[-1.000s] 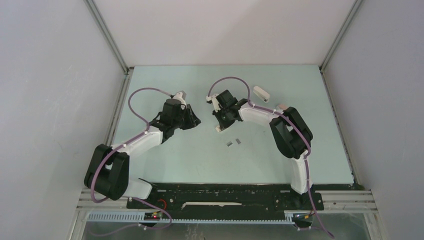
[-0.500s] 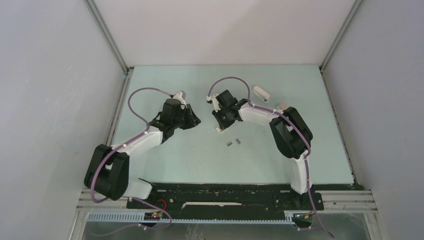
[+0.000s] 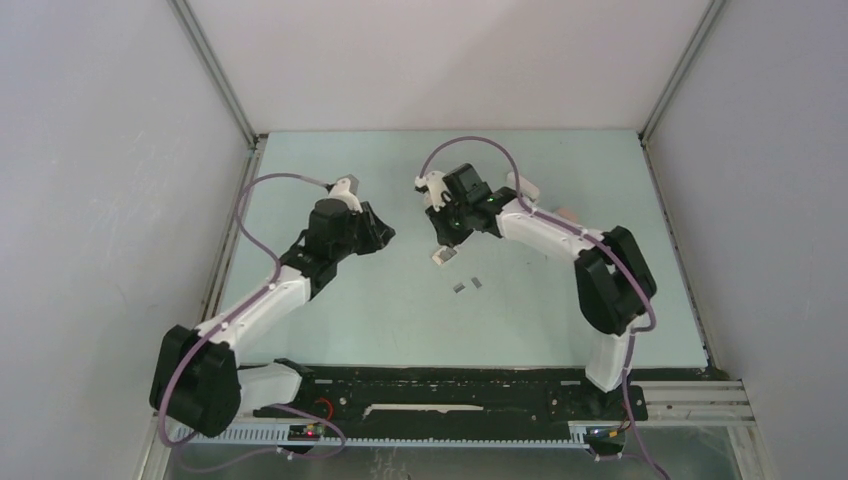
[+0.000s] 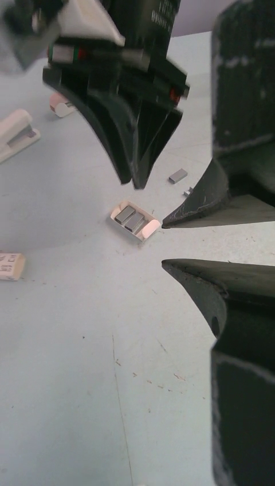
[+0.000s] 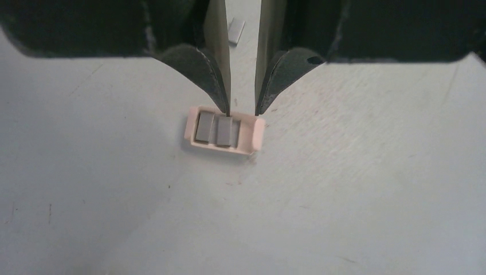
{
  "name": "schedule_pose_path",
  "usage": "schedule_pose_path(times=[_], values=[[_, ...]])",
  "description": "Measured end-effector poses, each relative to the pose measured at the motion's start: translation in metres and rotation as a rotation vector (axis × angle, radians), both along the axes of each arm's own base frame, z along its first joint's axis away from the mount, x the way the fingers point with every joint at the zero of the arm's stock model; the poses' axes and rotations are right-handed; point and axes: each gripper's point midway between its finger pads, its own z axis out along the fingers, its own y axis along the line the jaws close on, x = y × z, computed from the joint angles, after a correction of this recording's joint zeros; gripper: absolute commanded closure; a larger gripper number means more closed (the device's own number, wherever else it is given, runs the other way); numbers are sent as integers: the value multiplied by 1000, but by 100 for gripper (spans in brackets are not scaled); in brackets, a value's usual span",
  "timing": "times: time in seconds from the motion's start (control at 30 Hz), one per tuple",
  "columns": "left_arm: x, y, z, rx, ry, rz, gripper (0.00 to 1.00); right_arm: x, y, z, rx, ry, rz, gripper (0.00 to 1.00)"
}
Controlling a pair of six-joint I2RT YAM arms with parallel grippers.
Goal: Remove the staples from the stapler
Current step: Adjust the staple in the staple box, then pick up the staple from the center of the board.
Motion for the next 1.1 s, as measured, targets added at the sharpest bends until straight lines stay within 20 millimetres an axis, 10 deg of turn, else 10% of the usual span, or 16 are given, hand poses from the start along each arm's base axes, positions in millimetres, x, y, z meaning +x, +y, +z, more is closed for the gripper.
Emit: schedule_pose_path(times=[0.17, 0.37, 0.6, 1.1], values=[[-10, 15, 24, 2, -98, 39, 53, -19, -11, 46, 99, -20, 100, 70], [-25, 42, 58, -7, -258, 118, 1, -38, -46, 74, 216, 6, 175, 68], [-36, 55, 46, -104, -292, 160, 2, -62, -89, 65, 336, 119, 176, 66], [-68, -18, -7, -112, -84, -133, 11, -79, -120, 59, 475, 197, 133, 65]])
